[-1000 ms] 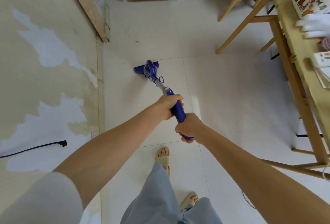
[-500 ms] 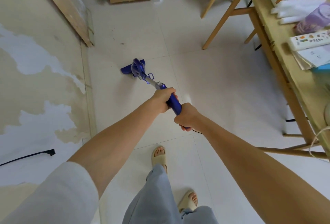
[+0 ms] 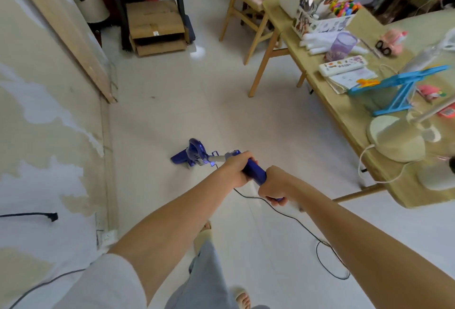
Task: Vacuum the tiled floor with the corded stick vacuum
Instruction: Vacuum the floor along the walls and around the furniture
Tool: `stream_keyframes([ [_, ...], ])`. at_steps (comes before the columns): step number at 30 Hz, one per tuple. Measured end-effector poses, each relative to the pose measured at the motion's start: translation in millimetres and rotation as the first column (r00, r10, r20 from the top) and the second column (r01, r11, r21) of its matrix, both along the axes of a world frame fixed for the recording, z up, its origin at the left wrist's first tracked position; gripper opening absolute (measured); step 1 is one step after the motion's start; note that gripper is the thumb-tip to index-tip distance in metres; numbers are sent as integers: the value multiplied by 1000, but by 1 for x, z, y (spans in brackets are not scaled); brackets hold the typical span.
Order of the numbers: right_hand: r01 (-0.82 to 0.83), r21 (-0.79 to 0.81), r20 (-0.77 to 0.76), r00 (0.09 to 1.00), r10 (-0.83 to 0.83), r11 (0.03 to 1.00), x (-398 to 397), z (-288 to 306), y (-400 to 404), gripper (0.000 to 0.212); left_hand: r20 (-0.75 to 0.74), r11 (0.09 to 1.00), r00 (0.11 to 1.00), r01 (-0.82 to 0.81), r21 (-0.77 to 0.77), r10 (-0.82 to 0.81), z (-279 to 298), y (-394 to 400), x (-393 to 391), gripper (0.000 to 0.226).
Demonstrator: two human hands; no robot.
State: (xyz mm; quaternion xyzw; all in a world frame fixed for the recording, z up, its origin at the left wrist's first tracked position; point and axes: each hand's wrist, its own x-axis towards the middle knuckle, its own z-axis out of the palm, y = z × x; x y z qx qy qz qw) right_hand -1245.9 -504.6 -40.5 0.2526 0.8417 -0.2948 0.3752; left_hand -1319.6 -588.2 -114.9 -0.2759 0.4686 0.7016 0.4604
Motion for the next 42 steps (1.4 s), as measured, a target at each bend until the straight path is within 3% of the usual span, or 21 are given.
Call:
stream_keyframes([
  [5, 96, -59, 20, 995, -95, 994, 61, 31, 6, 15, -32, 994, 993, 111, 6, -111, 24, 10, 57, 21],
  [8, 245, -194, 10, 969, -247, 950, 100, 42, -4, 12, -78, 975, 972, 221, -12, -221, 37, 4, 89, 26],
  [13, 429, -426, 40, 889, -457, 797, 129, 48, -52, 6, -142, 912, 904, 384, -144, -403, 54, -34, 108, 30],
  [17, 565, -562, 98, 771, -629, 604, 124, 42, -101, 11, -88, 920, 920, 368, -133, -381, 57, -71, 94, 29],
  [20, 615, -595, 131, 709, -693, 517, 115, 32, -133, 8, -6, 889, 899, 433, -152, -439, 59, -95, 80, 26],
  [27, 677, -609, 161, 614, -772, 412, 52, 14, -185, 19, -24, 742, 774, 598, -303, -633, 41, -125, 13, 29],
  [34, 753, -539, 125, 516, -848, 378, -44, -12, -195, 11, -1, 743, 767, 621, -250, -642, 15, -122, -85, 16],
  [40, 799, -505, 142, 452, -881, 328, -126, -35, -193, 15, -46, 675, 698, 672, -305, -715, 4, -112, -162, 14],
  [42, 796, -503, 126, 454, -882, 337, -151, -39, -186, 18, -75, 691, 709, 649, -320, -701, 4, -104, -184, 13],
])
